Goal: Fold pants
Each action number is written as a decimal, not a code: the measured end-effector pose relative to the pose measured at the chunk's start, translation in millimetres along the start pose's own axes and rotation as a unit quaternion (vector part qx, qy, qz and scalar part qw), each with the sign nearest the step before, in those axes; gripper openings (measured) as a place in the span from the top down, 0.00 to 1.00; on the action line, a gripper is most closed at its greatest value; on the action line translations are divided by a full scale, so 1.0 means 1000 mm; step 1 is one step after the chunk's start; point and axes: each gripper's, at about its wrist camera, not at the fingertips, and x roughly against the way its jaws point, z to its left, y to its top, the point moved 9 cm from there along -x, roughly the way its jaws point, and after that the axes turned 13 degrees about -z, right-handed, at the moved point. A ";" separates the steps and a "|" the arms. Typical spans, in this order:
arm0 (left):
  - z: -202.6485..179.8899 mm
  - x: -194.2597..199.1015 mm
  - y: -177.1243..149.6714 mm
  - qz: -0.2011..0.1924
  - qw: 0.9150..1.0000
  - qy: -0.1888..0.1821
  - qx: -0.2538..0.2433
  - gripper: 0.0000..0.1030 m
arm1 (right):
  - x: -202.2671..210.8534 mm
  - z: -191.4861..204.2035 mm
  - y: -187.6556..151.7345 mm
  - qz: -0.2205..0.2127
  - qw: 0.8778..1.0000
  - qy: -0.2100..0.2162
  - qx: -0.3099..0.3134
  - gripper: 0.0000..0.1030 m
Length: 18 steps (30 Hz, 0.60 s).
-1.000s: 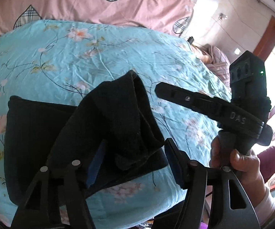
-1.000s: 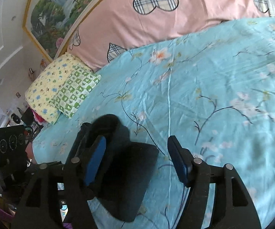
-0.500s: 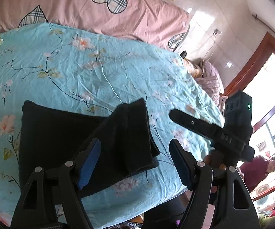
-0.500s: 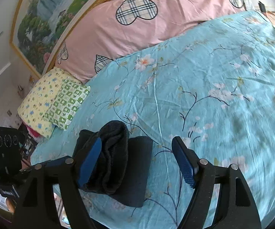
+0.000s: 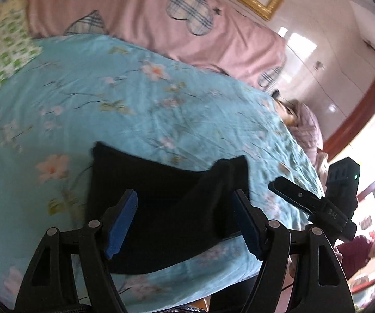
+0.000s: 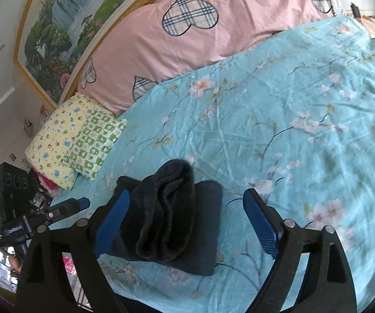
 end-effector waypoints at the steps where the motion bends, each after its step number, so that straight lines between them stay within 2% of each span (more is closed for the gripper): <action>1: 0.009 0.005 0.000 -0.003 1.000 0.008 0.007 0.27 | -0.003 0.002 -0.004 0.006 1.000 0.001 -0.001 0.13; 9: 0.057 0.027 0.001 -0.014 0.998 0.045 0.036 0.26 | -0.018 0.020 -0.025 0.037 0.999 0.010 0.003 0.13; 18: 0.079 0.020 -0.011 -0.001 0.997 0.056 0.049 0.26 | -0.022 0.027 -0.031 0.049 0.998 -0.017 0.020 0.13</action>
